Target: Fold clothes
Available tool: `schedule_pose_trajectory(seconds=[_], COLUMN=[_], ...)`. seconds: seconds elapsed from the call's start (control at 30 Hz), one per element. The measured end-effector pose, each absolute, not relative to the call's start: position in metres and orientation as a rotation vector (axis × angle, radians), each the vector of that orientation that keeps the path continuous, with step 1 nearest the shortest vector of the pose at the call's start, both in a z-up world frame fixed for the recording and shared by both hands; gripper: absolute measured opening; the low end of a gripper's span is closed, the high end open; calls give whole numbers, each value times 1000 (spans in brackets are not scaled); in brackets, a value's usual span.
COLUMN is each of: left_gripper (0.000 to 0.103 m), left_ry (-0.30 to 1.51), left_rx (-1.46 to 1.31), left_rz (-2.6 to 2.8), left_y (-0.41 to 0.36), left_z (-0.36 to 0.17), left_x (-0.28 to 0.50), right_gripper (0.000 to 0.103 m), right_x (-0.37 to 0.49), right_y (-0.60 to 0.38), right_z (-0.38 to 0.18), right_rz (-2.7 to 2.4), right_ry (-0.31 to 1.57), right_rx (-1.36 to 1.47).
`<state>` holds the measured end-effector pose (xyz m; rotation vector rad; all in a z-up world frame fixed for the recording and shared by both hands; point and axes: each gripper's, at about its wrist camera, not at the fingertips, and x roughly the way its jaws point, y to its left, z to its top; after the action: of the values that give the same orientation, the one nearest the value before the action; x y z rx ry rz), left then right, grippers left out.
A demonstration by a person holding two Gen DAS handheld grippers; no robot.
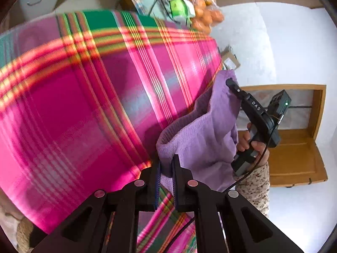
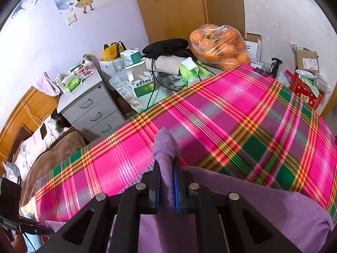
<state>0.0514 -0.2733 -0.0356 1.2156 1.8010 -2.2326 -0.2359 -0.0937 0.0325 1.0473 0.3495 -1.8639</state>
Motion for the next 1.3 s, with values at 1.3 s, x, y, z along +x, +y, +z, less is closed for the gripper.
schedule_pose_trajectory(seconds=[1.3], left_gripper=[10], left_ry=[1805], left_rx=[1089], left_rz=[-2137], left_y=[-291], left_z=[-31], left_x=[127], right_gripper=[19], right_x=[-250], right_y=[-189], right_z=[2], right_rz=[-1864], right_ry=[292], right_rx=[1148])
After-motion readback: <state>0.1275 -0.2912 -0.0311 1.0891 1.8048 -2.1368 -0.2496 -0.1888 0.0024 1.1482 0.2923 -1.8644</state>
